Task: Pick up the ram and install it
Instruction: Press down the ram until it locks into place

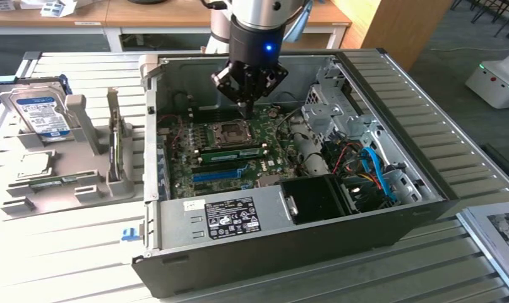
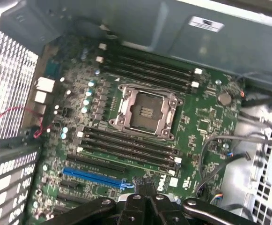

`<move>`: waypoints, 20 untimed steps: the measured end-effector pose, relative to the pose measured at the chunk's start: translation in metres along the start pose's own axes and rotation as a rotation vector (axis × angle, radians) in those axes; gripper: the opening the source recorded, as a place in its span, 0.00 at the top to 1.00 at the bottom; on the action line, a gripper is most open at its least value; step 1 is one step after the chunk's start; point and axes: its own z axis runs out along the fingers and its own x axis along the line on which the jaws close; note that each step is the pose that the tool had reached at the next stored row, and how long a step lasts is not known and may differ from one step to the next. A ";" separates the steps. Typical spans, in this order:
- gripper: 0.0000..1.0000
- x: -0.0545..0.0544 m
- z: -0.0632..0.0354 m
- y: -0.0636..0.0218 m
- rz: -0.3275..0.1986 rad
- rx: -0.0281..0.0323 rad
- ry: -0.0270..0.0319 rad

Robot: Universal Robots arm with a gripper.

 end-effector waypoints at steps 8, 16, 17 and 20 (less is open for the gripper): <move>0.90 0.000 0.0006 0.0000 0.145 0.0021 -0.0062; 0.90 0.000 0.0010 0.0000 0.203 0.0028 -0.0087; 0.90 0.000 0.0010 0.0000 0.203 0.0029 -0.0087; 0.90 0.000 0.0010 0.0000 0.209 0.0030 -0.0090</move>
